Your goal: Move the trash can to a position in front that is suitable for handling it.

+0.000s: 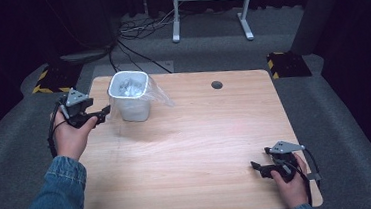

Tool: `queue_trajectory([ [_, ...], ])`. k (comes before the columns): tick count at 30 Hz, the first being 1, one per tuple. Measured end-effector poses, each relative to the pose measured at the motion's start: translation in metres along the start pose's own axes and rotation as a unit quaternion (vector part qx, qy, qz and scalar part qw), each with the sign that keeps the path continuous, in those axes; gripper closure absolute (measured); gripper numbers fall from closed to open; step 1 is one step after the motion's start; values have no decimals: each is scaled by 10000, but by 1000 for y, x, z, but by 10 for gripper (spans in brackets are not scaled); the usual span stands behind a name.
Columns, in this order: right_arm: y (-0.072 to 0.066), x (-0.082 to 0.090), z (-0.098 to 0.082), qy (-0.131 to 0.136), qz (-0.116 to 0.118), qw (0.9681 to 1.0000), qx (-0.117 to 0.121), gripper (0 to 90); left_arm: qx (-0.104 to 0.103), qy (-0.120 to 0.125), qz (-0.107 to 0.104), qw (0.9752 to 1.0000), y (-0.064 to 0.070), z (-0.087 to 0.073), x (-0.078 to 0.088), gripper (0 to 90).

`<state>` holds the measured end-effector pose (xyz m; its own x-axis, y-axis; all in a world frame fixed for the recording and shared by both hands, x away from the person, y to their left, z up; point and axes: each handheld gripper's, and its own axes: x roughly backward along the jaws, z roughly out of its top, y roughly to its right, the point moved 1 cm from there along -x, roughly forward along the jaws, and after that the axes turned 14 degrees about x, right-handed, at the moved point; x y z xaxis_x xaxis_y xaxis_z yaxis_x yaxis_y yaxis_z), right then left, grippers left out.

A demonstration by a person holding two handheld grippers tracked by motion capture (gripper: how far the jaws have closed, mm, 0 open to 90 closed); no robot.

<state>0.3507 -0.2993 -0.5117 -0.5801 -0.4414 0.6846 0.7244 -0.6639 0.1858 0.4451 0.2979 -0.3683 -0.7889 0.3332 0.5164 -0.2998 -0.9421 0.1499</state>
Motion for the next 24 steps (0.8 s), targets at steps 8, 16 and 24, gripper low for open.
queue_trajectory([
  [8,0,0,0,-1,0,10000,0,177,57,47,25,10000,-3,20,-32,306],
  [16,0,0,0,0,-2,10000,2,177,201,24,50,9998,-11,26,-65,311],
  [24,0,0,0,3,4,10000,10,174,697,-114,-183,9973,-13,25,-84,336],
])
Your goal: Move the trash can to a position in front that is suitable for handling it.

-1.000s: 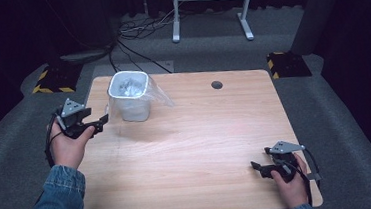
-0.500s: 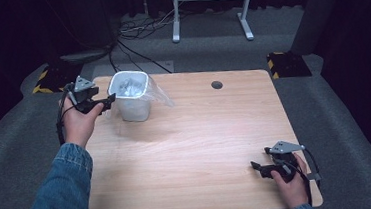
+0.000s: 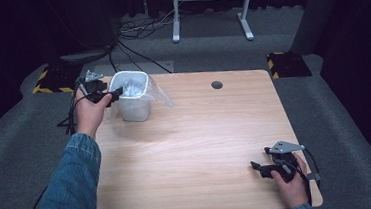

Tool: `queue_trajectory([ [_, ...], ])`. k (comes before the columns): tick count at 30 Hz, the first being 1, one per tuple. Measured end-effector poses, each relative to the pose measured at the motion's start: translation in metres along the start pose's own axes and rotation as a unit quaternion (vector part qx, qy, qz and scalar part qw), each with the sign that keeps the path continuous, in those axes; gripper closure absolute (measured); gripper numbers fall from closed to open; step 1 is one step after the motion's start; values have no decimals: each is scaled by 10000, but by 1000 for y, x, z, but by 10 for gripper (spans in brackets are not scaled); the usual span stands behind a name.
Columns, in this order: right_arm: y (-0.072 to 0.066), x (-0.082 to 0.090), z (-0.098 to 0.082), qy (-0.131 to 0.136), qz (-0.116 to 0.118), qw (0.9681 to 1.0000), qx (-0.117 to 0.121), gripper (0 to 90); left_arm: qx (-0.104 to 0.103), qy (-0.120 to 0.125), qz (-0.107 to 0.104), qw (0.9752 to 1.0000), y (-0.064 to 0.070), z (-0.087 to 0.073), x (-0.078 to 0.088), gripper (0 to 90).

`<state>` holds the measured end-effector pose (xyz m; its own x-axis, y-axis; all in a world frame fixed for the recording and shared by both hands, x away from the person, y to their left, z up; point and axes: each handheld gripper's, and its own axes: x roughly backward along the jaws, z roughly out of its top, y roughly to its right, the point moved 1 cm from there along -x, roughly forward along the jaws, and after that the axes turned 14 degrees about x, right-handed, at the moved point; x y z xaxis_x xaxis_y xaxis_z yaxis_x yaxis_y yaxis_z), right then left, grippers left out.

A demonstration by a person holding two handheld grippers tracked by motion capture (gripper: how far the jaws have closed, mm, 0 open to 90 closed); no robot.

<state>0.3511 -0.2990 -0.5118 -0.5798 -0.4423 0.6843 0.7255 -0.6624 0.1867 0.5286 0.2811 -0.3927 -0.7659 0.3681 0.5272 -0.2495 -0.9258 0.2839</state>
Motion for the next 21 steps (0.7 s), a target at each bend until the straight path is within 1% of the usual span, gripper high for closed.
queue_trajectory([
  [1,0,0,0,-2,1,10000,-4,174,56,-32,-32,10000,1,0,0,356],
  [3,0,0,0,-3,1,10000,-4,174,-17,-116,-12,9999,5,-1,-1,362],
  [5,0,0,0,-3,1,10000,-5,174,-113,-226,73,9997,10,-2,0,350],
  [7,0,0,0,-4,-2,10000,2,173,-103,-319,24,9994,13,-3,1,353],
  [9,0,0,0,-5,-1,10000,2,172,-47,-449,-18,9990,18,-5,3,362],
  [10,0,0,0,-6,-1,10000,2,173,-61,-534,-32,9986,21,-5,4,364],
  [11,0,0,0,-6,-1,10000,2,173,-68,-573,-4,9983,24,-6,5,363],
  [14,0,0,0,-2,2,10000,4,171,-191,-692,56,9974,37,-9,8,354],
  [15,0,0,0,-2,1,10000,5,171,-204,-638,12,9978,40,-12,9,349],
  [17,0,0,0,-4,2,10000,8,170,-151,-584,-93,9981,48,-18,11,347],
  [18,0,0,0,-4,2,10000,6,169,-147,-649,-143,9977,51,-20,12,347],
  [21,0,-1,0,-4,3,10000,9,169,-241,-786,-193,9964,66,-24,15,340],
])
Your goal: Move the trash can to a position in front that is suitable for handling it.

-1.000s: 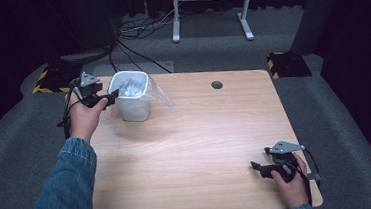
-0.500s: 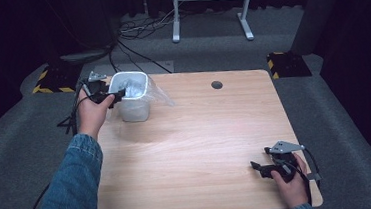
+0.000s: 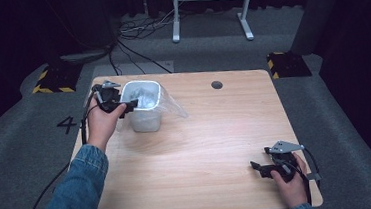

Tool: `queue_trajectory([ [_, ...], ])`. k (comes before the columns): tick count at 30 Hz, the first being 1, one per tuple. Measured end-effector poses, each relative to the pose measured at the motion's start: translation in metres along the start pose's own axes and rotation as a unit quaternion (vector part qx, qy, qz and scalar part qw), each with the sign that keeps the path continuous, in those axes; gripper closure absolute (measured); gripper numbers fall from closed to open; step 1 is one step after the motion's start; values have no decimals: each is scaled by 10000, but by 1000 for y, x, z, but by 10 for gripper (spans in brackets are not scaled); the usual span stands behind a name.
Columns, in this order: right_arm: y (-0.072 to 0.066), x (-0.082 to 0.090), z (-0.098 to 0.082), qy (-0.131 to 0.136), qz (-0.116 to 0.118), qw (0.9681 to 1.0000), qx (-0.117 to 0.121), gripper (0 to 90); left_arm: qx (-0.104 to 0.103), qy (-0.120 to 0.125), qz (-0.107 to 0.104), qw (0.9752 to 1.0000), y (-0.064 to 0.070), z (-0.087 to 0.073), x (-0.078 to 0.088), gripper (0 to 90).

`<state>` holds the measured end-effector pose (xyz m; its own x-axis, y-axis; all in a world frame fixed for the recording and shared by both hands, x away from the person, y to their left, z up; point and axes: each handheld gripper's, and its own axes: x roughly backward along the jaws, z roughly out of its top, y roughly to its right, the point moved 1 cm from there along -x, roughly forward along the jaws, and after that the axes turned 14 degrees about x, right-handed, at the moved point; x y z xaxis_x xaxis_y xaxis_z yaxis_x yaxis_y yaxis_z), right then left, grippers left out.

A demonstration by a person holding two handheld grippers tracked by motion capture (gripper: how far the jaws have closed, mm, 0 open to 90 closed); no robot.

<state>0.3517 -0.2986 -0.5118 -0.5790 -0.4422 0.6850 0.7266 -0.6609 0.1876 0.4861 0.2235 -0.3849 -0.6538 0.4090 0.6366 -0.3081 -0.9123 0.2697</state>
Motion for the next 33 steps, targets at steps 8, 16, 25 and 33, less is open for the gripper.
queue_trajectory([
  [8,0,0,0,-2,9,10000,0,167,-309,-114,-362,9988,41,-11,3,320],
  [16,0,0,0,-2,8,10000,2,167,-308,-226,-742,9965,78,-31,4,330],
  [25,0,0,0,-1,8,10000,1,167,-308,-133,-929,9951,114,-51,11,322],
  [33,0,0,1,-7,29,10000,-2,163,-374,-174,-1029,9938,147,-66,15,318],
])
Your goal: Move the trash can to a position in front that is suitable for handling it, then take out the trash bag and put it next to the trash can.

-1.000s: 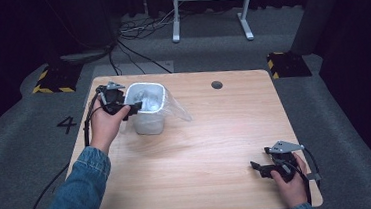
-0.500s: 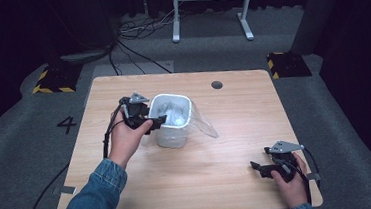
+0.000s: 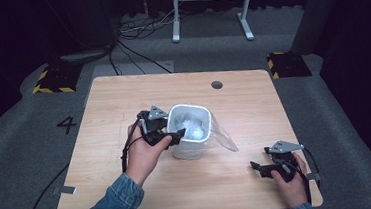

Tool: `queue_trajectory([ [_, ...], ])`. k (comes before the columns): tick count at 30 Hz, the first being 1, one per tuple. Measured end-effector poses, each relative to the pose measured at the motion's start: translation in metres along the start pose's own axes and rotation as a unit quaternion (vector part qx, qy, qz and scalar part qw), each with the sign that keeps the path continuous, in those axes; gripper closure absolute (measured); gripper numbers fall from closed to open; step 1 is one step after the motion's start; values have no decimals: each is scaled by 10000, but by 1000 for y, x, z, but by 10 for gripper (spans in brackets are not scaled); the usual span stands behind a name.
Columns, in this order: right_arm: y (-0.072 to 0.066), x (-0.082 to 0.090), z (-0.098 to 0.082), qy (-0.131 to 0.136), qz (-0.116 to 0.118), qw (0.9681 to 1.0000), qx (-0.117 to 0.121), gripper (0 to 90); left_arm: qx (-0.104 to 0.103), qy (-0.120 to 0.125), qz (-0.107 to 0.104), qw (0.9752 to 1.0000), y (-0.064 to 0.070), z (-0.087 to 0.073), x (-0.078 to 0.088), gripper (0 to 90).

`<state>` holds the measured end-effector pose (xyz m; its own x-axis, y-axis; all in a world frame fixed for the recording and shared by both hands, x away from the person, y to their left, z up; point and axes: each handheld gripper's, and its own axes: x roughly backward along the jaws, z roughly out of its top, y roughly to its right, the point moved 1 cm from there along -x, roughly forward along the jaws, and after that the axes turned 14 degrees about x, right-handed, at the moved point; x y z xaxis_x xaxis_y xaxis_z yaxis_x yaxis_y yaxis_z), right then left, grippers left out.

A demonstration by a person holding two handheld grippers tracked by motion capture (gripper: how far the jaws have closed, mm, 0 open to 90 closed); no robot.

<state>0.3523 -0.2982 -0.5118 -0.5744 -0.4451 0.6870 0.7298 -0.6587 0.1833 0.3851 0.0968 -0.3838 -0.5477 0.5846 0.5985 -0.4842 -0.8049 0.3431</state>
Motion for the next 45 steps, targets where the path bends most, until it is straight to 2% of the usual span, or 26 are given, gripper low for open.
queue_trajectory([
  [6,0,0,0,-1,-1,10000,7,160,-122,43,3,9999,22,-10,-2,307],
  [11,0,-1,0,0,1,10000,7,160,-123,24,-46,9999,32,-15,-4,290],
  [14,0,-1,1,-5,-2,10000,8,160,-208,219,34,9995,34,-14,1,233],
  [18,0,-1,1,-7,-14,10000,14,155,-384,533,53,9978,35,-11,14,220],
  [22,0,-1,1,-39,-38,10000,-18,138,-587,719,231,9954,31,-14,32,209],
  [24,0,-1,1,-42,-60,10000,-42,139,-716,702,309,9945,28,-18,39,200],
  [27,-2,-1,2,-79,-207,9995,-216,146,-910,679,461,9925,22,-28,49,196],
  [30,-6,-1,4,-81,-216,9995,-226,197,-970,649,517,9918,18,-40,56,191],
  [34,-17,5,10,130,-178,9997,-41,197,-982,535,501,9925,13,-54,60,189],
  [38,-23,23,24,288,-145,9994,138,188,-1142,323,516,9916,10,-70,58,190],
  [41,-28,40,39,535,-154,9980,299,180,-1191,226,491,9914,9,-78,53,190],
  [42,-30,45,42,618,-110,9974,342,177,-1210,164,459,9915,8,-85,47,190],
  [45,-38,53,53,806,40,9956,472,177,-1176,121,430,9921,7,-92,42,190],
])
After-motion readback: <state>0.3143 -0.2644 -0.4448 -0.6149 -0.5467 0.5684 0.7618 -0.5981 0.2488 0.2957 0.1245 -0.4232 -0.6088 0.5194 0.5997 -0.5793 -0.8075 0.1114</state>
